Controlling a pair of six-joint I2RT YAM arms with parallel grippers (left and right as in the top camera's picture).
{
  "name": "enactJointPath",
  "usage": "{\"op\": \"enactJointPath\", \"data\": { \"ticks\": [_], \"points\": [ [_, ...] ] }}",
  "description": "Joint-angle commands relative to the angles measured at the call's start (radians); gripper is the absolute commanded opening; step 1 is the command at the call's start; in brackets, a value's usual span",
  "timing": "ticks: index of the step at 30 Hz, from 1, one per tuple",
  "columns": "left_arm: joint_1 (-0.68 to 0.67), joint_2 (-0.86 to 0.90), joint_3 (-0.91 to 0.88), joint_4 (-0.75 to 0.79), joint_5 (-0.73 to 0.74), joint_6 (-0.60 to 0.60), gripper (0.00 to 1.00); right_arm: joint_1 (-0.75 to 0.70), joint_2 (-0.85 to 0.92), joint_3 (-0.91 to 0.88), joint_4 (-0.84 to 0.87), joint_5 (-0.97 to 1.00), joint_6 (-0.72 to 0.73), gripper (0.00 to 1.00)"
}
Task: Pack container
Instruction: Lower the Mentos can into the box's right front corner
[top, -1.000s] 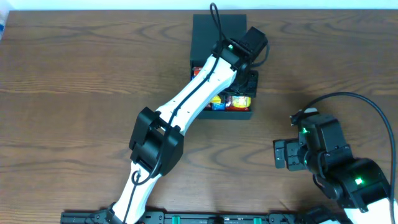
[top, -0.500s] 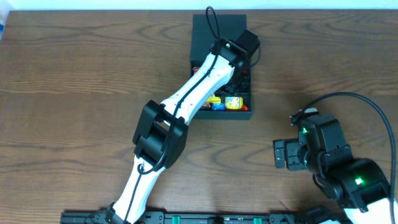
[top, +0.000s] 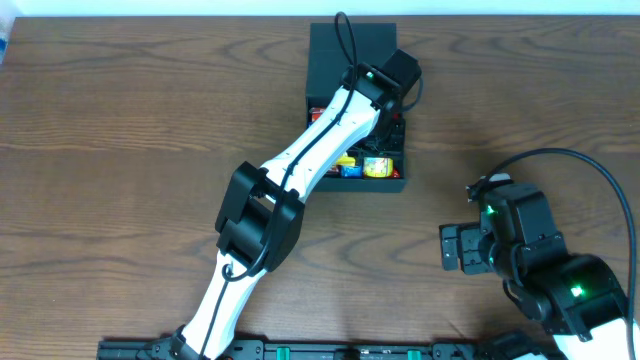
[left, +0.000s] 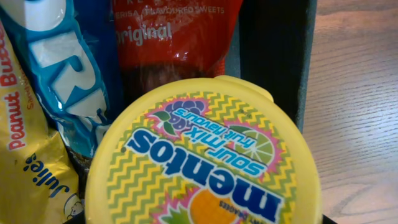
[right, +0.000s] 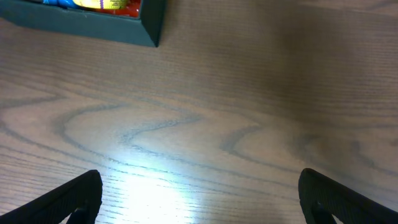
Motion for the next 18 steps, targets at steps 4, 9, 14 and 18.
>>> {"op": "enactJointPath", "data": {
  "ticks": [4,9,14,18],
  "points": [
    [0.000,0.015,0.027,0.013,0.029,-0.004,0.38,-0.006,-0.002,0.003,-0.002,0.000,0.011,0.99],
    [0.000,0.015,0.027,0.014,0.029,-0.003,0.46,-0.006,-0.002,0.003,-0.002,0.000,0.011,0.99],
    [0.000,0.015,0.027,0.020,0.029,-0.003,0.56,-0.006,-0.002,0.003,-0.002,0.000,0.011,0.99],
    [0.000,0.015,0.027,0.023,0.029,-0.003,0.64,-0.006,-0.002,0.003,-0.002,0.000,0.011,0.99]
  ]
}}
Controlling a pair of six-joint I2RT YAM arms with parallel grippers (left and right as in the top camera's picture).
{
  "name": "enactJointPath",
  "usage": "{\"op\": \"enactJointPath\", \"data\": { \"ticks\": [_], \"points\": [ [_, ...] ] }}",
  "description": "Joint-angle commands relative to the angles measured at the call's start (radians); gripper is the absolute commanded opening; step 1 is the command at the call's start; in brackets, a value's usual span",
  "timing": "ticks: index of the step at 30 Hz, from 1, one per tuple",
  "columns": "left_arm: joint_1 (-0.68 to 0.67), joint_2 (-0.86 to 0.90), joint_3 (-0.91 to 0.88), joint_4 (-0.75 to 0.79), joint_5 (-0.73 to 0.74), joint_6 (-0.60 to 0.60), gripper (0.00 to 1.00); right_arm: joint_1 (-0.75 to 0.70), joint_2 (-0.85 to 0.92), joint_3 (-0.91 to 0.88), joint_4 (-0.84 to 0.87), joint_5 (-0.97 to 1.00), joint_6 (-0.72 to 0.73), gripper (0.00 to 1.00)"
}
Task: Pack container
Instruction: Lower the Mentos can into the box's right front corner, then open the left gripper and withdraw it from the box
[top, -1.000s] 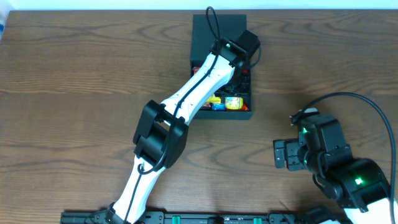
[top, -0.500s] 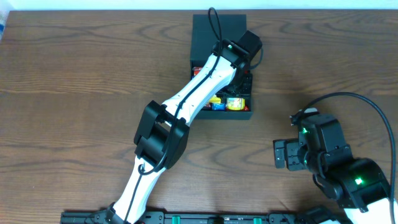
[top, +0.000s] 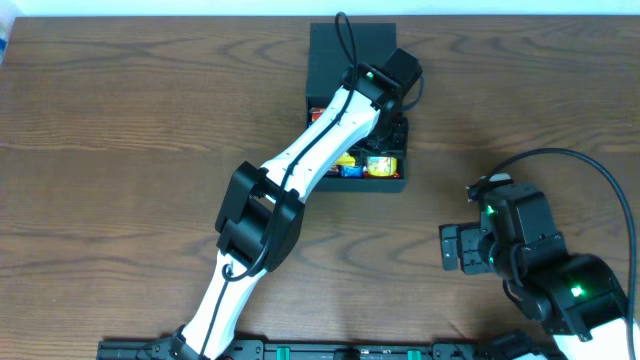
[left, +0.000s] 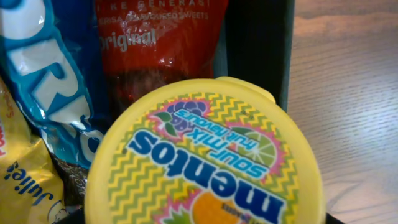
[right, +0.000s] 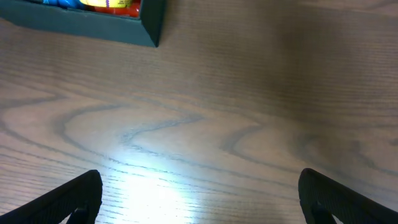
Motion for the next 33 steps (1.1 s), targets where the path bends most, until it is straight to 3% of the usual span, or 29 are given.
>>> {"op": "enactJointPath", "data": {
  "ticks": [1,10,12,19,28,33],
  "points": [
    [0.000,0.015,0.027,0.003,0.004,-0.001,0.65,-0.006,-0.002,0.003,-0.002,0.000,0.011,0.99],
    [0.000,0.015,0.027,0.014,0.003,0.005,0.70,-0.006,-0.002,0.003,-0.002,0.000,0.011,0.99],
    [0.000,0.015,0.027,0.020,0.004,0.010,0.77,-0.006,-0.002,0.003,-0.002,0.000,0.011,0.99],
    [0.002,0.006,0.064,-0.005,0.004,0.031,0.82,-0.006,-0.002,0.003,-0.002,0.000,0.011,0.99],
    [0.002,-0.001,0.330,-0.221,-0.033,0.096,0.97,-0.006,-0.002,0.003,-0.002,0.000,0.011,0.99],
    [0.003,-0.001,0.494,-0.354,-0.034,0.138,0.98,-0.006,-0.002,0.003,-0.008,0.030,-0.042,0.99]
  ]
}}
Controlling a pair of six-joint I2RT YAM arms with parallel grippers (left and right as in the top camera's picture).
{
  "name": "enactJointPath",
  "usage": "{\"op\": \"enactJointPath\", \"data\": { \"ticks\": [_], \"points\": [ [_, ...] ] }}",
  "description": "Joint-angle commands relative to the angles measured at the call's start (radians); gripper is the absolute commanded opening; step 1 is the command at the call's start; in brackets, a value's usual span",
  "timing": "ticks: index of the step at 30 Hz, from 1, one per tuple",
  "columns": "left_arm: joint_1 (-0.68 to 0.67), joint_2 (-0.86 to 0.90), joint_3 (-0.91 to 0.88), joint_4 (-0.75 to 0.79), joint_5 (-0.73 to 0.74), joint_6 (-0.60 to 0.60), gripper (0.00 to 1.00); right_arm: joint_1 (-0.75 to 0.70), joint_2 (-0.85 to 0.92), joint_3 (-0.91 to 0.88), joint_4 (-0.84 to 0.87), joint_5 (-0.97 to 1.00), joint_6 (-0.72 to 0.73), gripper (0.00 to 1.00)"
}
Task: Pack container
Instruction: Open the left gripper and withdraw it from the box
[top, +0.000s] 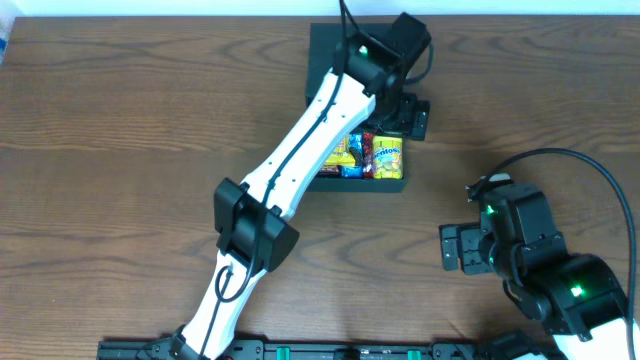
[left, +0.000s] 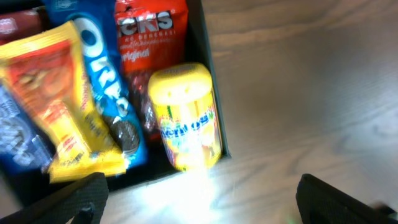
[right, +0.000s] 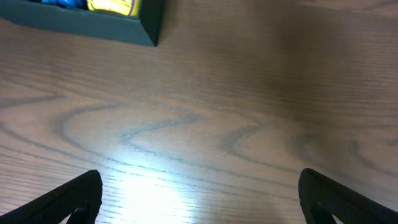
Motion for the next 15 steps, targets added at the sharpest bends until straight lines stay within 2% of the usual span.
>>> {"op": "enactJointPath", "data": {
  "ticks": [1,7,11,15],
  "points": [
    [0.005,-0.002,0.123,-0.072,-0.019,0.057,0.98,-0.006,-0.002,0.003,-0.004,0.022,-0.033,0.99],
    [0.058,-0.057,0.293,-0.256,-0.102,0.071,0.98,-0.006,-0.002,0.003,-0.004,0.021,-0.033,0.99],
    [0.116,-0.159,0.307,-0.257,-0.124,0.084,0.96,-0.006,-0.002,0.003,0.013,0.011,-0.029,0.99],
    [0.154,-0.266,0.307,-0.257,-0.150,0.159,0.96,-0.006,-0.002,0.003,0.020,-0.010,-0.025,0.99]
  ]
}}
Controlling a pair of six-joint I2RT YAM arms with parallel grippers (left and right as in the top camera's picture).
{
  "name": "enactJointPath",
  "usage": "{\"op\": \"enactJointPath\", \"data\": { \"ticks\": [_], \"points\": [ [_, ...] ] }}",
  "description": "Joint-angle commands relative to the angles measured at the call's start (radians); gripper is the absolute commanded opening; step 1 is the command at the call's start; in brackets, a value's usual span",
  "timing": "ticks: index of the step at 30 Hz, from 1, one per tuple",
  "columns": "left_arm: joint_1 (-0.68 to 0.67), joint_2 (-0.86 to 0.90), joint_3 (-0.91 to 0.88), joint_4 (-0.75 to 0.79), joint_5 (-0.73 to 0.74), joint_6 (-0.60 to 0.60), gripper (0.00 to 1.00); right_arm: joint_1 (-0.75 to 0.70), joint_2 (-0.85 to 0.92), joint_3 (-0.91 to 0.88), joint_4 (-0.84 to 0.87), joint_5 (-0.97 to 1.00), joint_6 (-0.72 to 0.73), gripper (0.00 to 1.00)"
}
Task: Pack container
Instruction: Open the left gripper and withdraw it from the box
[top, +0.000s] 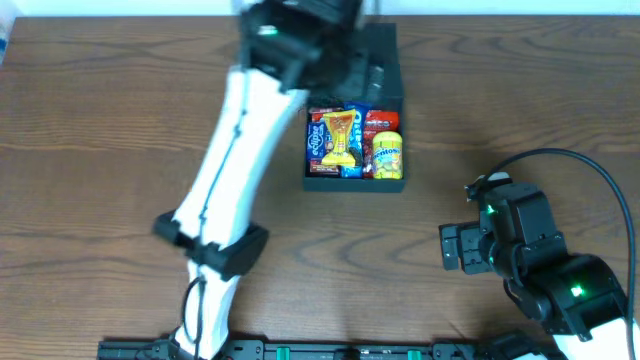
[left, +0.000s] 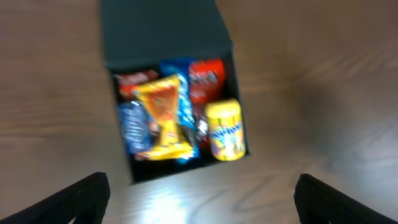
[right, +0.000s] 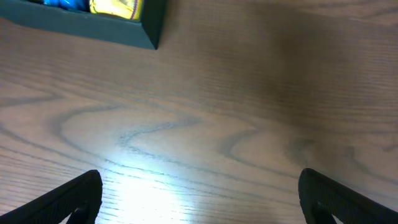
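Observation:
A black box (top: 355, 184) stands open at the table's far middle, its lid (left: 161, 31) folded back. Inside lie a yellow Mentos tub (top: 387, 155) in the front right corner, a yellow peanut-butter pack (left: 163, 118), a blue Oreo pack (left: 185, 109), a red sweets pack (left: 205, 78) and a dark blue pack (top: 315, 145). My left gripper (left: 199, 205) hangs high above the box, open and empty, with the arm blurred in the overhead view. My right gripper (right: 202, 199) is open and empty, low over bare wood right of the box.
The brown wooden table (top: 120, 150) spreads to all sides of the box. The box's near right corner (right: 149, 25) shows at the top left of the right wrist view. The right arm's base (top: 560, 290) sits at the front right.
My left gripper has moved up and away from the box, so its camera now takes in the whole box and lid. The arm has swung left in the overhead view. The right arm is unchanged.
First my left gripper was low in the box with the Mentos tub filling its view, and it stayed so a moment later. Then it was open above the box's right edge with the tub lying inside. Now it hangs high over the box.

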Motion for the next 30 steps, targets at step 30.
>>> {"op": "enactJointPath", "data": {
  "ticks": [30],
  "points": [
    [0.127,-0.955,-1.404,0.656,-0.137,0.153,0.95,-0.006,0.064,0.003,0.183,-0.154,0.016,0.99]
  ]
}}
